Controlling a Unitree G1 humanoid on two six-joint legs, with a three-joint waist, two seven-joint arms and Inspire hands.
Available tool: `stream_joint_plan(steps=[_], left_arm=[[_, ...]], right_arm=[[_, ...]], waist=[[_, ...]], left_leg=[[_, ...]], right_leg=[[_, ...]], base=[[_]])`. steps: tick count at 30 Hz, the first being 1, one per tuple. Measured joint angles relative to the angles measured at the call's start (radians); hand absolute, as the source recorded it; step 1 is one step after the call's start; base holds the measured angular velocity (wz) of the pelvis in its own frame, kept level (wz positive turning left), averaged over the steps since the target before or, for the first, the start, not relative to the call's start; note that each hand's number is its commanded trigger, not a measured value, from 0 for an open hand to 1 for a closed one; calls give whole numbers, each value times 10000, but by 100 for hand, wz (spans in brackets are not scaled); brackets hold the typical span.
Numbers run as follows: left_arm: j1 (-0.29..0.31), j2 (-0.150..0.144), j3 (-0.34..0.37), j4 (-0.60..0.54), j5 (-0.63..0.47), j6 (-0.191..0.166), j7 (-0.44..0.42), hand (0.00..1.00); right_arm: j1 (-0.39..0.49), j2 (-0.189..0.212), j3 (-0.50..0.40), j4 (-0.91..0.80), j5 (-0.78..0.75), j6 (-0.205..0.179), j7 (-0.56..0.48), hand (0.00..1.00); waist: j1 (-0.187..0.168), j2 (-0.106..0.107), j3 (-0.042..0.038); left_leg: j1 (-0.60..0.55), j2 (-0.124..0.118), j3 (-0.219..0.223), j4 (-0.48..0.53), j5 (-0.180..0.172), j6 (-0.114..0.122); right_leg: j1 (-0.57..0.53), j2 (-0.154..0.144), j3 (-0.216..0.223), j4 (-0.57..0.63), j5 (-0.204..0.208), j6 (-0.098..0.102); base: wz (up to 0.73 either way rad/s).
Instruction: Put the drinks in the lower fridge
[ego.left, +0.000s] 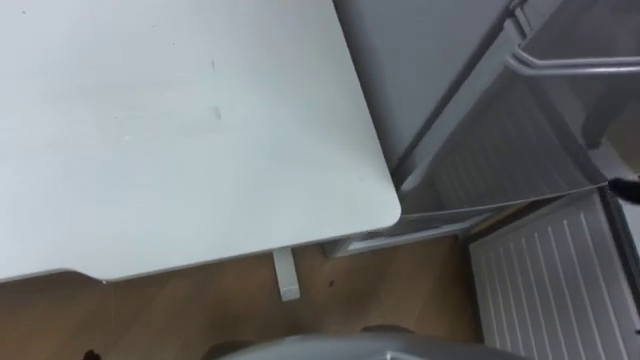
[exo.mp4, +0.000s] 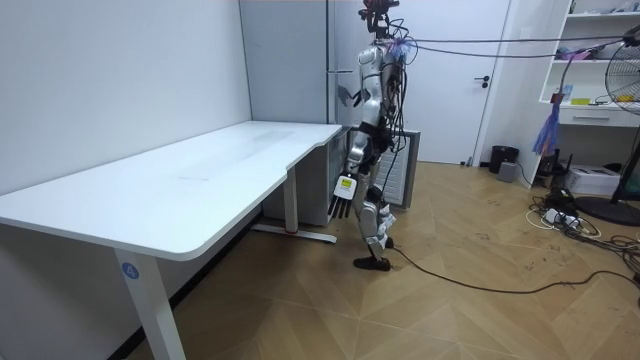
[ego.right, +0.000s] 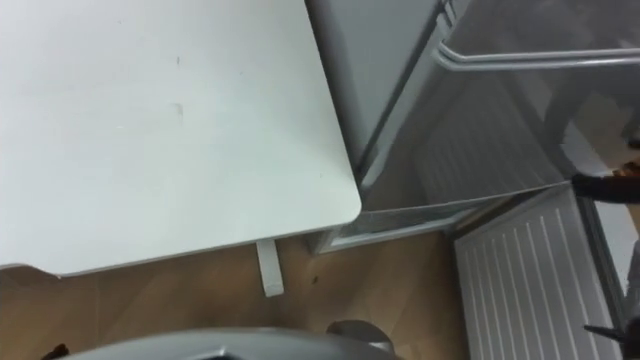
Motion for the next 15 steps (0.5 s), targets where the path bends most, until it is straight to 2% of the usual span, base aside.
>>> stream_joint_plan(steps=[3, 6, 11, 12, 15], left_arm=[[80, 22, 6, 11, -1, 93, -12, 0], [181, 90, 14, 9, 0, 155, -16, 0], [215, 96, 8, 22, 29, 169, -3, 0], [224, 97, 17, 21, 131, 212, 0, 0], [246, 91, 192, -43, 226, 445, -3, 0]], right_arm=[[-353, -595, -123, 10, 37, -7, -714, 0], [-483, -1034, -151, 205, 190, -36, -1154, 0], [-607, -1111, -154, 1654, 662, -141, -1471, 0], [-611, -1136, -167, 2267, 979, -118, -1473, 0], [-610, -1188, -615, 3150, 1710, 20, -1426, 0]], waist=[[-52, 98, -41], [-50, 107, -59], [-115, -49, -61], [-96, -92, -77], [-143, -153, -60]], left_leg=[[-9, -6, 10, 7, 16, 4], [-16, 12, 1, 10, 17, 2], [-9, 18, -111, -11, 17, 0], [-3, 20, -158, -28, 15, -3], [-83, 27, -239, -39, 15, -13]], right_leg=[[-3, 7, 36, -4, 17, 6], [-1, 30, 39, -12, 18, 5], [154, 64, -47, -194, 41, 15], [171, 77, -47, -216, 46, 15], [166, 112, -69, -365, 85, 5]], base=[[0], [0], [8], [9], [2]])
